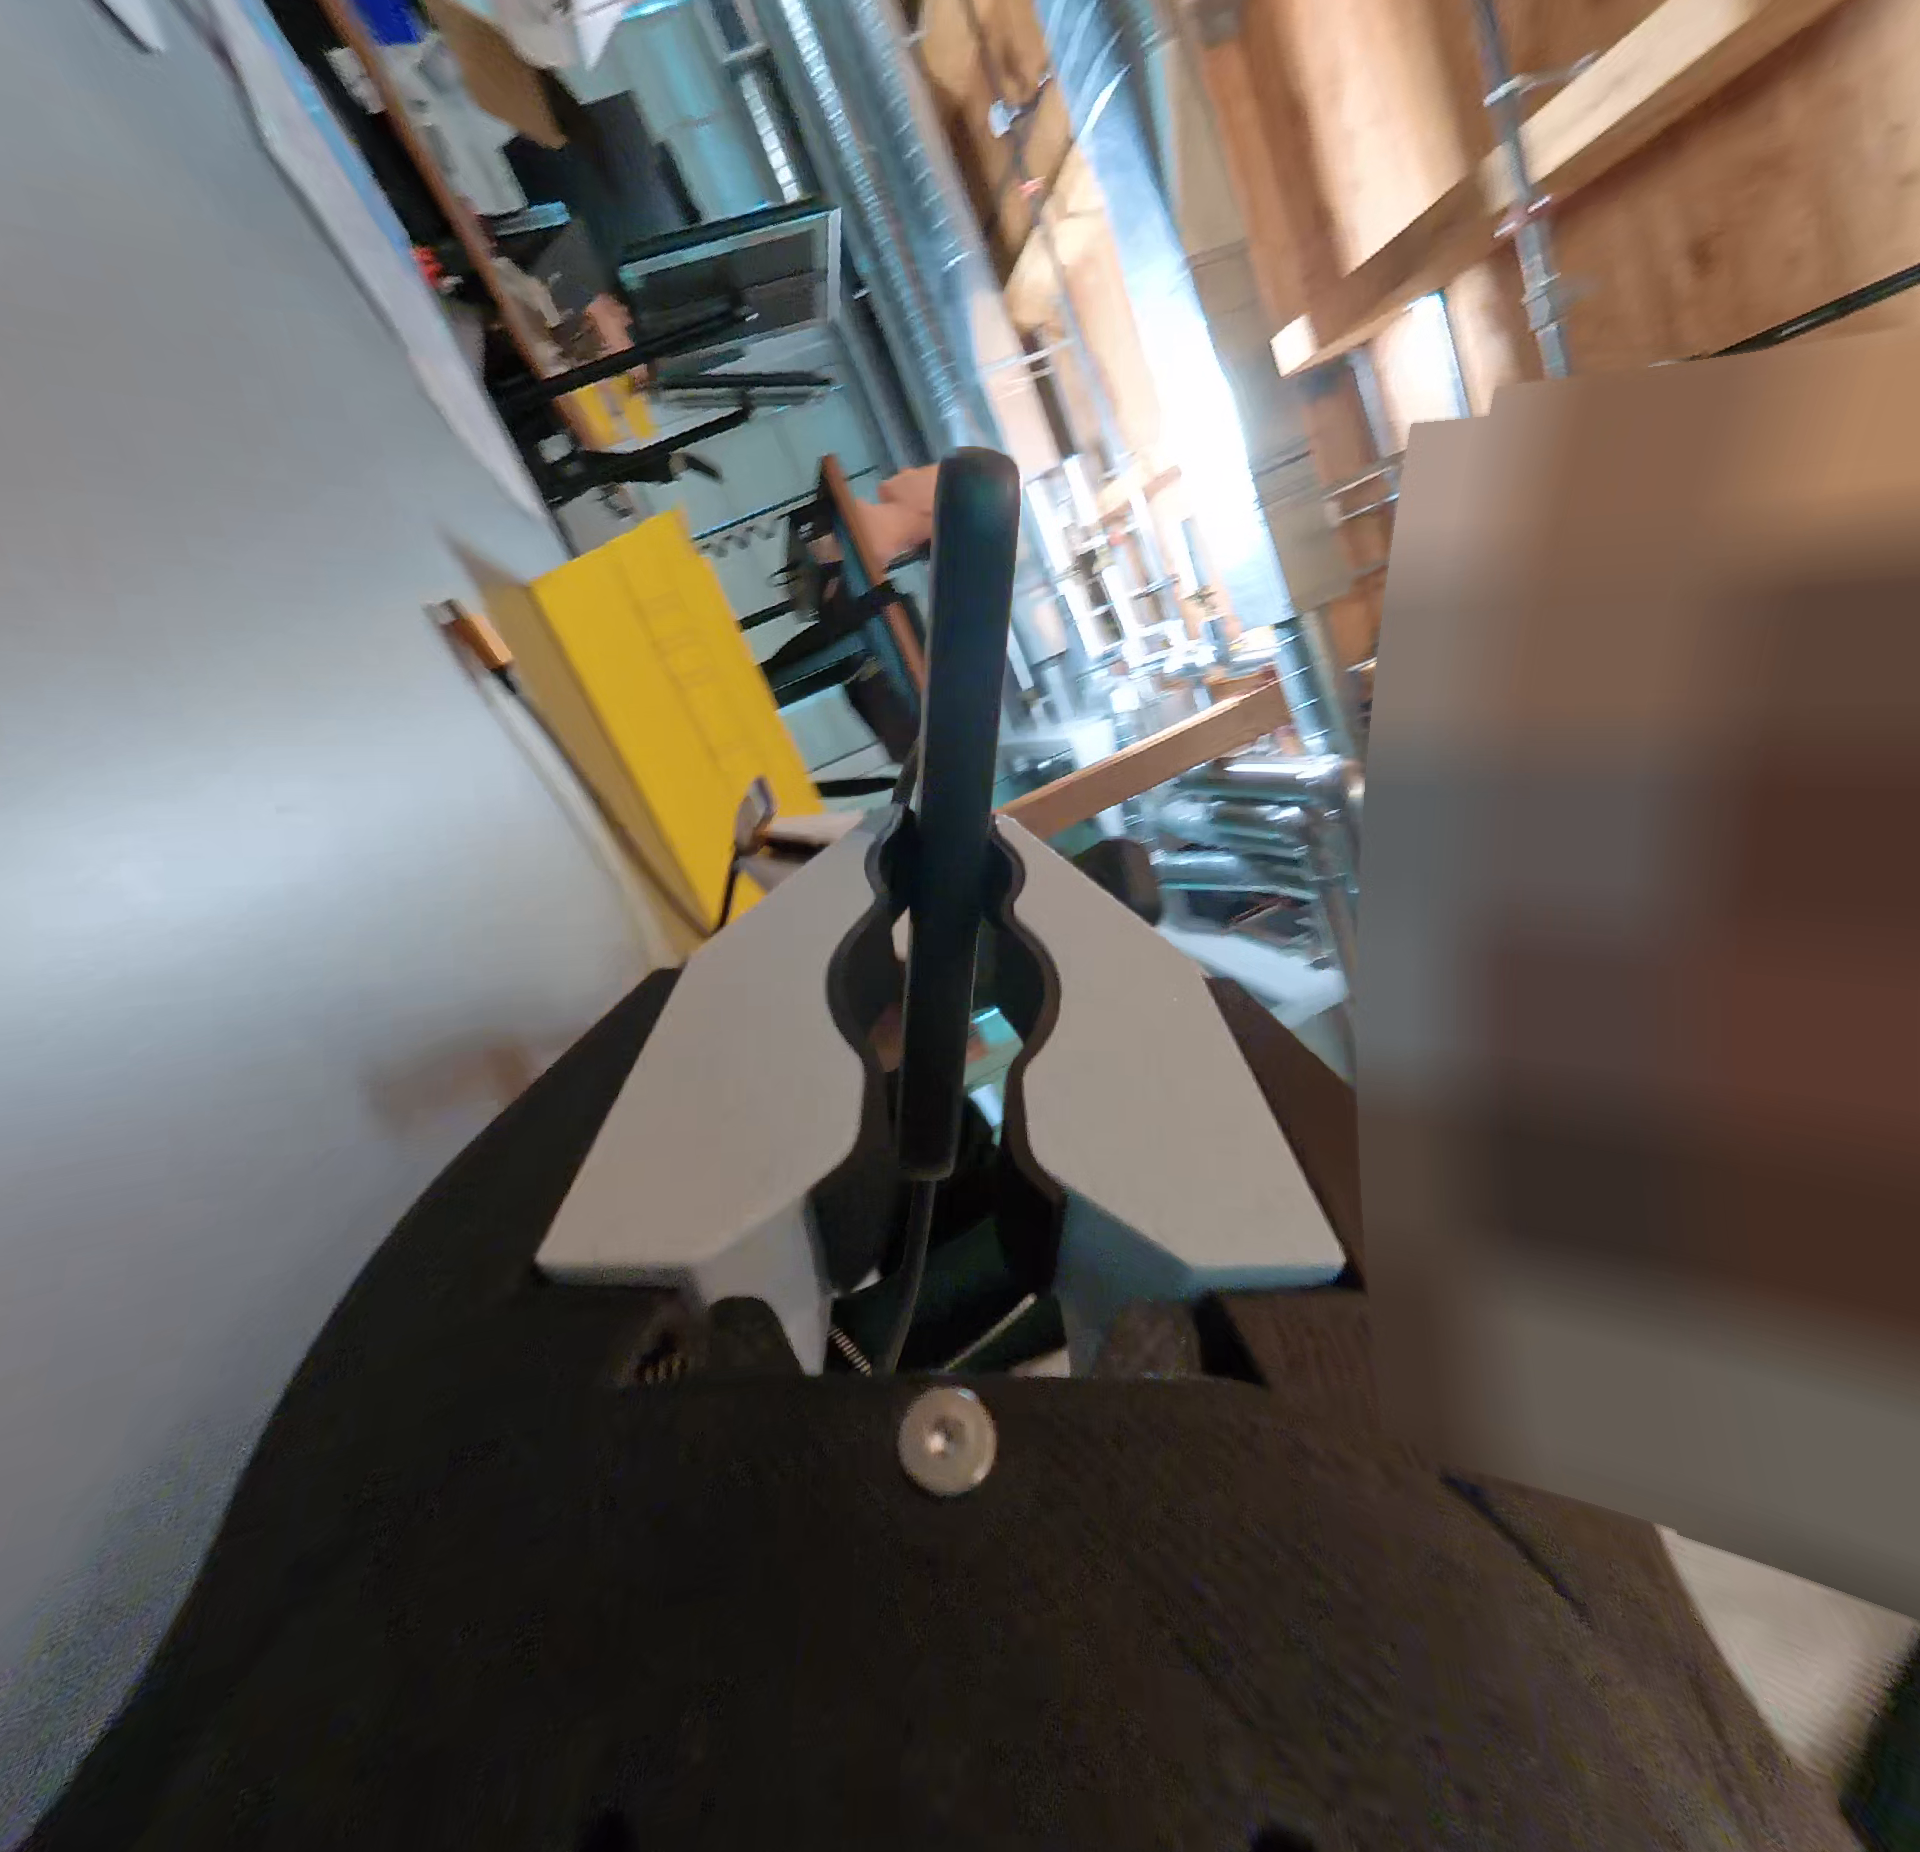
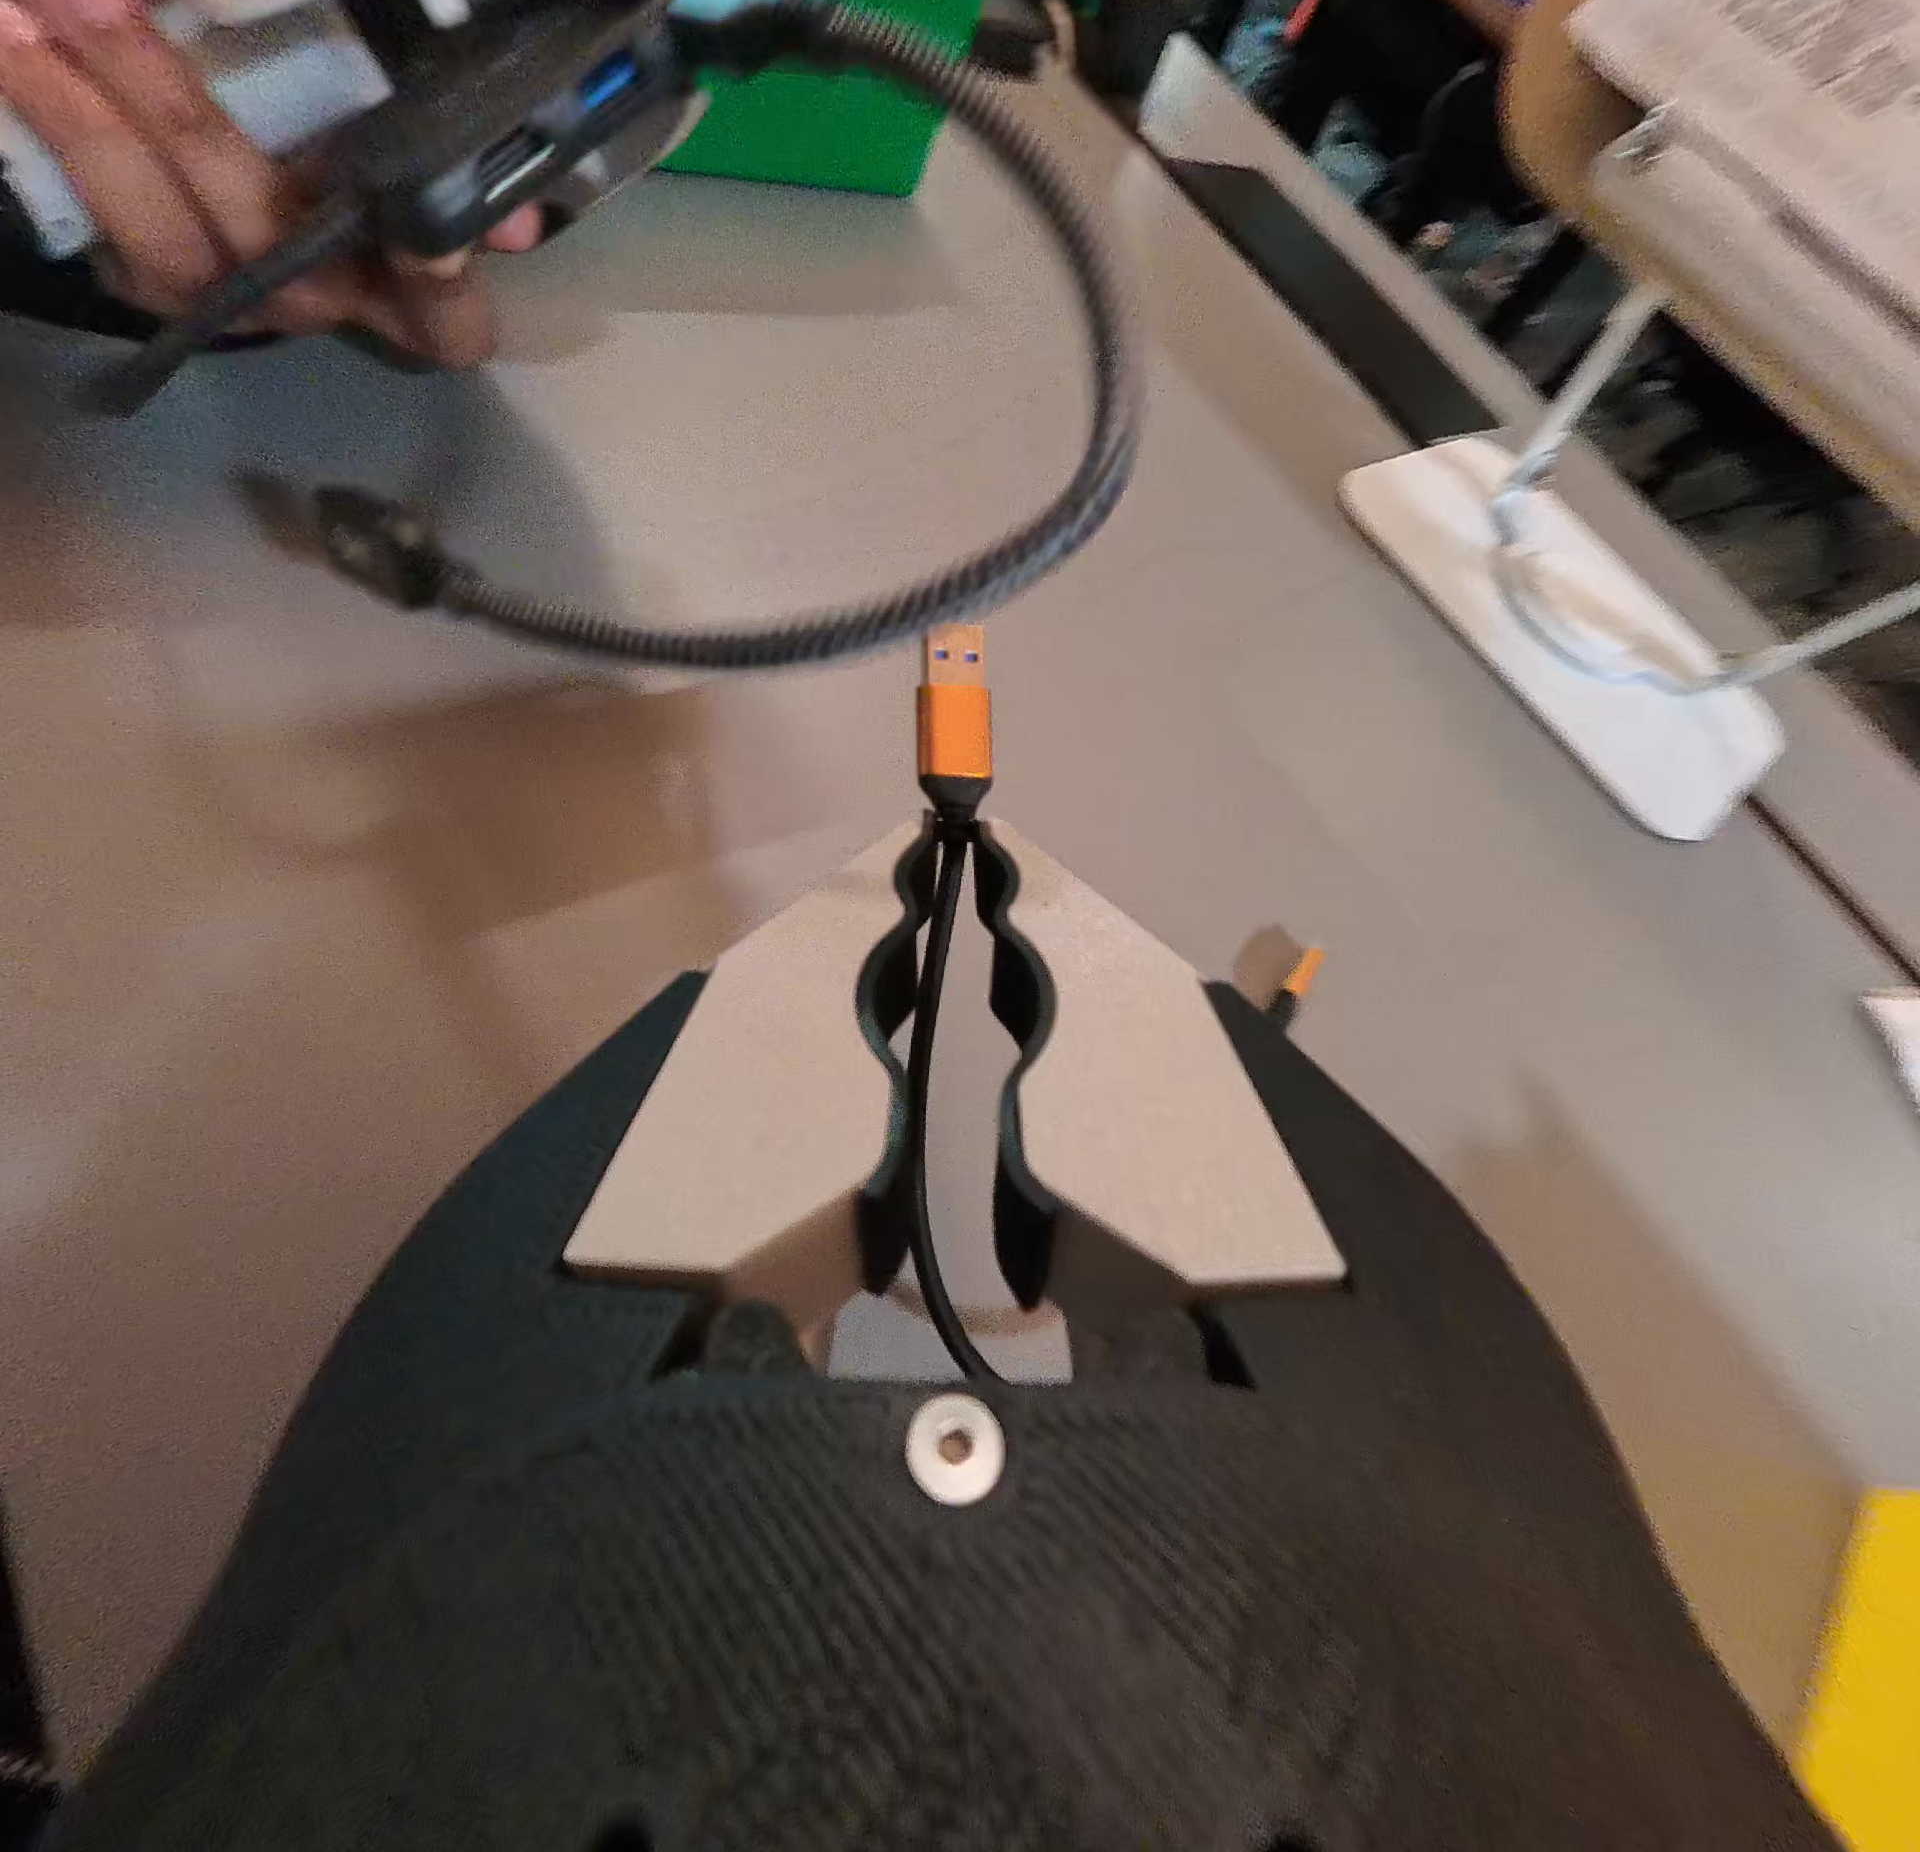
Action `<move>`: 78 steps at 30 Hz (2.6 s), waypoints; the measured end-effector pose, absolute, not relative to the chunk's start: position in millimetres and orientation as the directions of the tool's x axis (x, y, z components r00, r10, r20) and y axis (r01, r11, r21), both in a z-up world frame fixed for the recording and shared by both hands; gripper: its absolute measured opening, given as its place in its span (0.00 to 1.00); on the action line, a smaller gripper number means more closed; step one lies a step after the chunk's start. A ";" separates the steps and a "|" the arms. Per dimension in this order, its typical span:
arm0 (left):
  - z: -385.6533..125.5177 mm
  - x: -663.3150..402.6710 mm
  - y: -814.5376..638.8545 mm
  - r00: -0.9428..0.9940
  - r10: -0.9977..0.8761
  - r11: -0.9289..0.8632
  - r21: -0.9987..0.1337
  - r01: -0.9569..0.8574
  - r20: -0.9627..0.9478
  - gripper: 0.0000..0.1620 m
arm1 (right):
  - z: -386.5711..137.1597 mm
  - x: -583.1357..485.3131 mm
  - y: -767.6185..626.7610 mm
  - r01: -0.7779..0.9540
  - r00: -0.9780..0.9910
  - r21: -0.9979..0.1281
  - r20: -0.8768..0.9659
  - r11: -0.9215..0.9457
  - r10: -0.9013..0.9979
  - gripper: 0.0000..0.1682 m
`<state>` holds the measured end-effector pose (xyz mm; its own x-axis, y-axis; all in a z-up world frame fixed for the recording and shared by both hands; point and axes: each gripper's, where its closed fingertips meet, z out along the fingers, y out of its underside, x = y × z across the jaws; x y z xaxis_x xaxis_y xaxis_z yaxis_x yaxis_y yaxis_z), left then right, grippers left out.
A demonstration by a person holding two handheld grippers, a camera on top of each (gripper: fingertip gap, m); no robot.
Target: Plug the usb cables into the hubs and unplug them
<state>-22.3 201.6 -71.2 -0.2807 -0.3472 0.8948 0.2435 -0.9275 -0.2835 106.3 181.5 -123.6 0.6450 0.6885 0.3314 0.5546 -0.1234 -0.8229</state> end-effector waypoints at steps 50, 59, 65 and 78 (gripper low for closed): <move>-122.8 11.1 168.2 0.039 -0.495 -0.869 -0.493 -0.050 0.868 0.06 | -137.2 39.8 150.6 0.858 0.223 -0.445 0.772 0.257 0.595 0.03; -124.6 13.2 162.7 0.034 -0.504 -0.862 -0.500 -0.084 0.863 0.06 | -137.7 36.4 145.5 0.826 0.232 -0.494 0.737 0.271 0.635 0.03; -123.8 13.3 161.5 0.024 -0.502 -0.863 -0.498 -0.087 0.865 0.06 | -136.3 35.7 143.6 0.764 0.306 -0.608 0.634 0.214 0.710 0.03; -123.0 17.4 153.5 -0.001 -0.505 -0.858 -0.502 -0.115 0.863 0.06 | -138.2 28.2 136.9 0.672 0.352 -0.729 0.469 0.130 0.810 0.03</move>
